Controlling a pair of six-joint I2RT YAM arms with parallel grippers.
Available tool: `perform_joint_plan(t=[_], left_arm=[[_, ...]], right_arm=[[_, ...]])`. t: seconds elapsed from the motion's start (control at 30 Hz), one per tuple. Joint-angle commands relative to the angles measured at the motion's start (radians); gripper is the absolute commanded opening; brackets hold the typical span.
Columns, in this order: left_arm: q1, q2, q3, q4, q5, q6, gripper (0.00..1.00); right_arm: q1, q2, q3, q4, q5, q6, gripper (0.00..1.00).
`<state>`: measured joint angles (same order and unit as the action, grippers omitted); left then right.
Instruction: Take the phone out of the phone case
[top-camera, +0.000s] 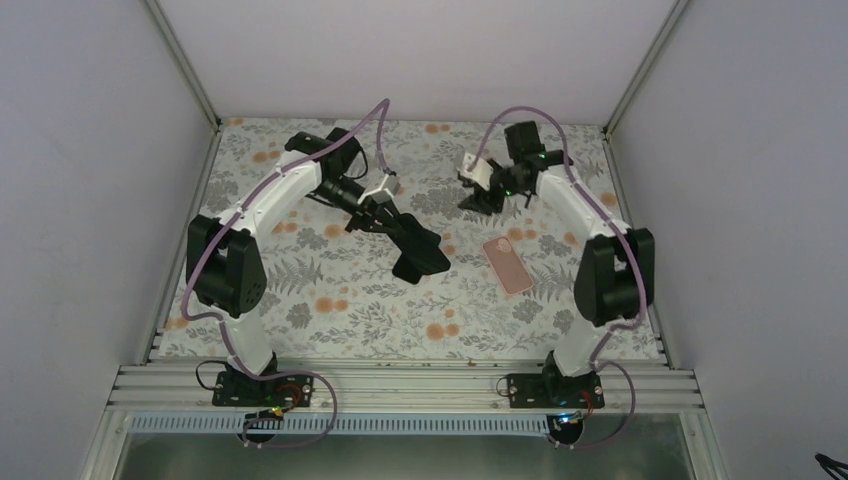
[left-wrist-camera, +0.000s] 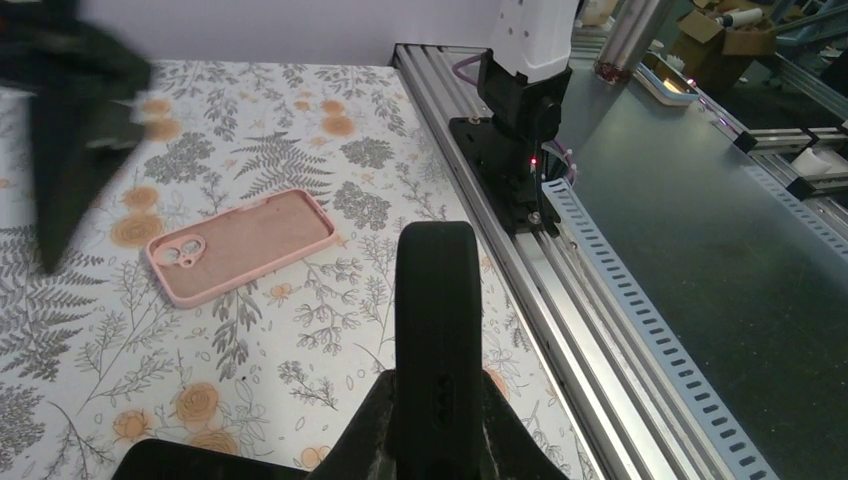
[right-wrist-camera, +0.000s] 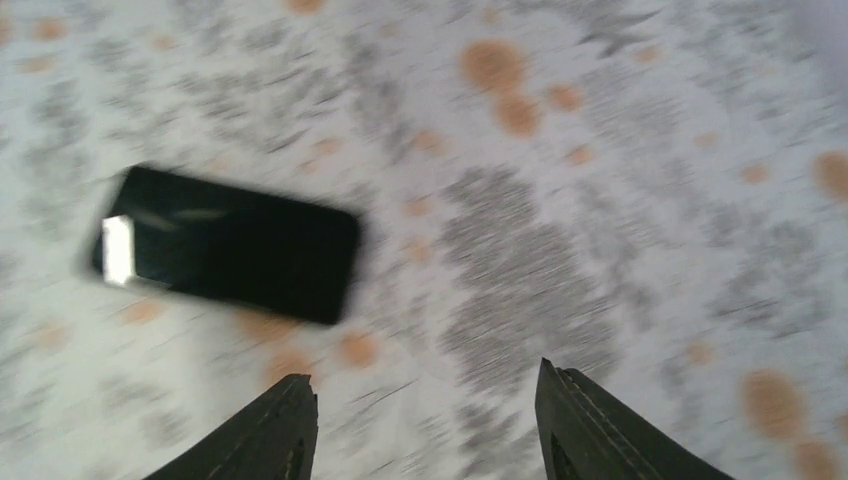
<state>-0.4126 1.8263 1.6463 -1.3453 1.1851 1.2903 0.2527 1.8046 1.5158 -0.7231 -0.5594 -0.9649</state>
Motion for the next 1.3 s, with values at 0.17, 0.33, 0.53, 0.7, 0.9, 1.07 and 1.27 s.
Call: perform_joint_plan(t=[0.17,0.33,0.53,0.7,0.9,1.07,1.27], left_arm=[[0.007,0.002,0.097,-0.012,0.075,0.009,0.02],[0.006,0.032,0.116,-0.011,0.076,-0.002,0.02],[0.007,0.028,0.107,-0.012,0.067,-0.003,0.02],[0.006,0.008,0.086,-0.012,0.064,0.011,0.02],[0.004,-0.017,0.054,-0.013,0.082,0.018,0.02],[-0.005,-0.051,0.031,-0.014,0.073,0.025,0.02],[-0.02,-0.061,0.013,-0.014,0.09,0.028,0.02]], right_arm=[[0.015,-0.436,-0.369,-0.202,-0.244,-0.035,0.64],[0.146,-0.493,-0.425,-0.131,-0.211,0.104,0.65],[0.18,-0.476,-0.421,-0.081,-0.192,0.156,0.64],[0.18,-0.48,-0.43,-0.057,-0.161,0.163,0.62],[0.155,-0.455,-0.444,-0.016,-0.09,0.131,0.58],[0.077,-0.426,-0.424,-0.015,-0.071,0.059,0.55],[0.022,-0.37,-0.366,-0.023,-0.063,-0.012,0.52]])
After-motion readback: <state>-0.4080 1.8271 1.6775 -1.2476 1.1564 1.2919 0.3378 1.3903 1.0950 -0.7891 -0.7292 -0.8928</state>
